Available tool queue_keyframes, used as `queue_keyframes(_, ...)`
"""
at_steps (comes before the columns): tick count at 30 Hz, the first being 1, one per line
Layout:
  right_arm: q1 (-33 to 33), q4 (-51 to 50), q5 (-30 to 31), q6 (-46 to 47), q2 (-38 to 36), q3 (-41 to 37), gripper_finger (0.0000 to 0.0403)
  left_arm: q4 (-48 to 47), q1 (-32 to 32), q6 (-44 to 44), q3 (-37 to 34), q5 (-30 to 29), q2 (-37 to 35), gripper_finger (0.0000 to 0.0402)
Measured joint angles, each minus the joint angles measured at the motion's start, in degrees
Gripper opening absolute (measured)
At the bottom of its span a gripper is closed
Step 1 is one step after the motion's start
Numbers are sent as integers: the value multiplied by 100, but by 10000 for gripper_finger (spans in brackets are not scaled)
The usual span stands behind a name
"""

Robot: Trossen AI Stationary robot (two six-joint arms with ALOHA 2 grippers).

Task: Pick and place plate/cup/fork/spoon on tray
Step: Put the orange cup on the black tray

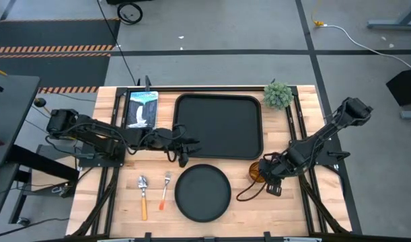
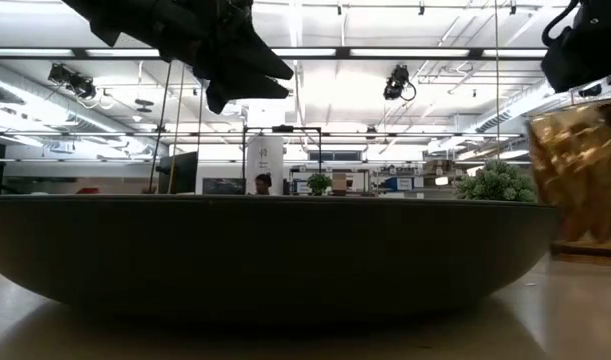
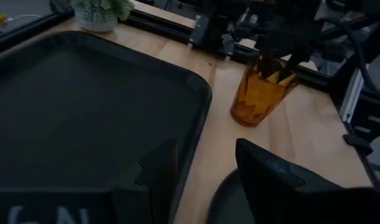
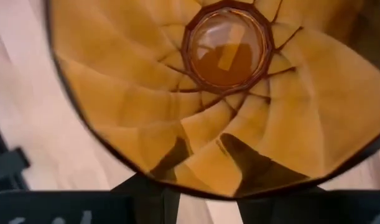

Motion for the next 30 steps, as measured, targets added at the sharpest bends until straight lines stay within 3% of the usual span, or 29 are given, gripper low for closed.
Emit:
queue_keyframes(10, -139, 716, 513, -461, 447, 0, 132, -63, -216, -558, 0, -63, 0, 172)
queue_keyframes(30, -723, 1681, 1056, -1540, 494, 2, 132, -382, -192, -1152, 262, -112, 175, 172)
